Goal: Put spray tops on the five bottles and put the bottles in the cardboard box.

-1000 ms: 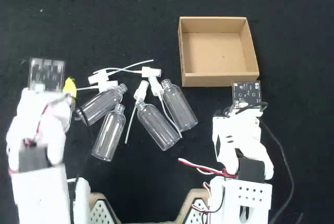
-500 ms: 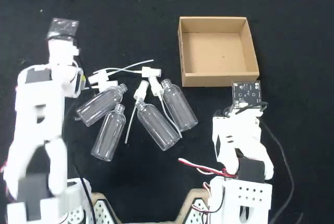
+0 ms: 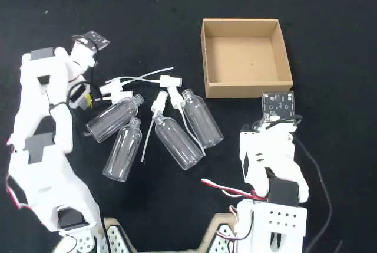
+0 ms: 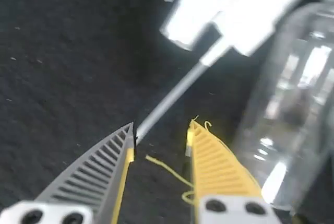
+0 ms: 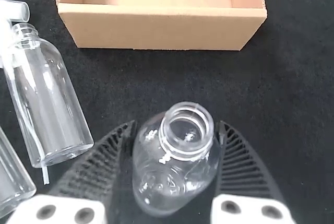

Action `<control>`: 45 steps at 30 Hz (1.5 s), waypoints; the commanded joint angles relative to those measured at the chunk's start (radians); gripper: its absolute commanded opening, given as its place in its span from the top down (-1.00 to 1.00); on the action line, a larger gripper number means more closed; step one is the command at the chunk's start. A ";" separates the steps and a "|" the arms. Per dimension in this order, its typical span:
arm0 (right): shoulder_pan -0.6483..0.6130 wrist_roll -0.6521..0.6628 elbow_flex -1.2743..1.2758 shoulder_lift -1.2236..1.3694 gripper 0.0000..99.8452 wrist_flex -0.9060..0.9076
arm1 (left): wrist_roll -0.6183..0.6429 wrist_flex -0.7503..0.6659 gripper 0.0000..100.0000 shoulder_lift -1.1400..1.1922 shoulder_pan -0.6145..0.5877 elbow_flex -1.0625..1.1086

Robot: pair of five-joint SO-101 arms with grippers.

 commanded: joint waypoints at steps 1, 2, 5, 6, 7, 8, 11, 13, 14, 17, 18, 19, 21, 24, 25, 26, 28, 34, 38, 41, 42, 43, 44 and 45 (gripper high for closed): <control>-0.006 0.003 -0.002 0.001 0.70 -0.003 | -0.014 0.018 0.67 0.069 -0.033 -0.188; -0.006 0.003 -0.002 0.001 0.70 -0.003 | -0.015 0.025 0.67 0.081 -0.036 -0.211; -0.005 0.003 -0.002 0.001 0.70 -0.002 | -0.091 0.098 0.67 0.112 -0.041 -0.292; -0.005 0.003 -0.002 0.001 0.70 0.000 | -0.132 0.129 0.67 0.123 -0.041 -0.317; -0.005 0.005 -0.002 0.001 0.70 0.000 | -0.163 0.152 0.67 0.135 -0.042 -0.337; -0.005 0.005 -0.002 0.001 0.70 0.000 | -0.187 0.172 0.67 0.150 -0.042 -0.358; -0.005 0.005 -0.002 0.001 0.70 -0.002 | -0.213 0.209 0.67 0.198 -0.042 -0.427; -0.005 0.005 -0.002 0.001 0.70 -0.003 | -0.218 0.219 0.67 0.238 -0.042 -0.463; -0.005 0.005 -0.002 0.001 0.70 -0.003 | -0.224 0.219 0.67 0.259 -0.042 -0.478; -0.005 0.005 -0.002 0.001 0.70 -0.002 | -0.272 0.250 0.58 0.327 -0.042 -0.513; -0.005 0.005 -0.002 0.001 0.70 0.000 | -0.276 0.267 0.54 0.345 -0.042 -0.530; -0.005 0.005 -0.002 0.001 0.70 0.000 | -0.276 0.279 0.50 0.361 -0.042 -0.550; -0.005 0.005 -0.002 0.001 0.70 0.000 | -0.272 0.299 0.49 0.390 -0.044 -0.604; -0.005 0.005 -0.002 0.001 0.70 0.000 | -0.272 0.350 0.56 0.416 -0.054 -0.688; -0.005 0.005 -0.002 0.001 0.70 0.000 | -0.273 0.368 0.59 0.427 -0.058 -0.719; -0.003 0.005 -0.002 0.001 0.70 0.000 | -0.275 0.388 0.62 0.431 -0.062 -0.745; -0.003 0.005 -0.002 0.001 0.70 0.000 | -0.279 0.423 0.68 0.442 -0.076 -0.788; -0.003 0.005 -0.002 0.001 0.70 0.000 | -0.279 0.443 0.72 0.506 -0.096 -0.808; -0.003 0.005 -0.002 0.001 0.70 0.002 | -0.279 0.445 0.67 0.539 -0.107 -0.812; -0.003 0.005 -0.002 0.001 0.70 0.003 | -0.279 0.445 0.66 0.540 -0.110 -0.817; -0.003 0.005 -0.002 0.001 0.70 0.003 | -0.279 0.445 0.66 0.540 -0.111 -0.817; -0.003 0.005 -0.002 0.001 0.70 0.003 | -0.279 0.445 0.66 0.540 -0.111 -0.817; -0.003 0.005 -0.002 0.001 0.70 0.003 | -0.279 0.445 0.66 0.540 -0.113 -0.817; -0.003 0.005 -0.002 0.001 0.70 0.003 | -0.279 0.445 0.66 0.540 -0.113 -0.817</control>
